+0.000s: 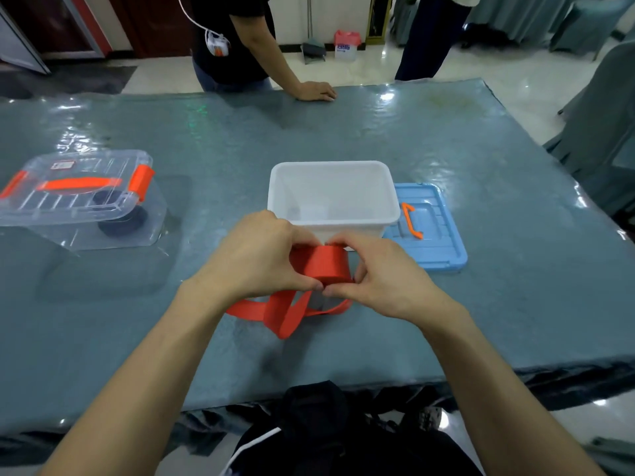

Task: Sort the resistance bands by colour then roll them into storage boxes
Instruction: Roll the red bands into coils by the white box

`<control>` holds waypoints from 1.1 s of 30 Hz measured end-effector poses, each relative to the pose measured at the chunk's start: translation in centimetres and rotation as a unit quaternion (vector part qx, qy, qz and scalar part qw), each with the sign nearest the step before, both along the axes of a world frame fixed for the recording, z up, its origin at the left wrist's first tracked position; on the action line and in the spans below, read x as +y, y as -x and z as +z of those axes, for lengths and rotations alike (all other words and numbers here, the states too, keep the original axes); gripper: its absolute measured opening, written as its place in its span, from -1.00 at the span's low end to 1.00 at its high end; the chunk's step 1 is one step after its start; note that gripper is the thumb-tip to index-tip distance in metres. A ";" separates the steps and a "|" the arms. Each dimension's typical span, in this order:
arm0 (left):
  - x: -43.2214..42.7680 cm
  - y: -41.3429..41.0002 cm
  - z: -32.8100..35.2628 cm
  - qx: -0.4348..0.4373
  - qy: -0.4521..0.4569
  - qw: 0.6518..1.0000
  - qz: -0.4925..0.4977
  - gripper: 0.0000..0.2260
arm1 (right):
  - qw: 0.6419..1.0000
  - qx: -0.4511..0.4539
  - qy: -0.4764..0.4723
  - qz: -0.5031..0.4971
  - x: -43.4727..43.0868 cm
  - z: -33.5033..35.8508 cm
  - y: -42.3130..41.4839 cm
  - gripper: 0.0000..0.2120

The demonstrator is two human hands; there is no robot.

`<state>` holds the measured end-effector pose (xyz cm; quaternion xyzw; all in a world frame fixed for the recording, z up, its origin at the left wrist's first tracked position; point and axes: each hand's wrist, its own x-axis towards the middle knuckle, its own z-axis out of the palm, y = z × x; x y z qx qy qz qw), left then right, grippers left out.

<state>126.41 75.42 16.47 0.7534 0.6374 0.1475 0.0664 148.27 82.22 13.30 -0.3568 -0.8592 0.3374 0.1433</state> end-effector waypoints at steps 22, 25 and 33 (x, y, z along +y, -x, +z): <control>-0.2 1.6 -0.1 -0.349 0.080 0.933 0.028 -0.61 | 0.958 0.182 0.217 -0.049 0.0 -0.9 -0.3 -0.29; 0.1 1.1 0.1 -0.155 0.086 0.984 -0.011 -0.64 | 0.999 0.030 0.026 -0.012 1.0 0.1 -0.3 -0.38; -0.3 3.1 0.3 -0.311 0.131 0.941 -0.008 -0.48 | 0.963 0.204 0.175 -0.005 0.6 -0.2 -1.2 -0.56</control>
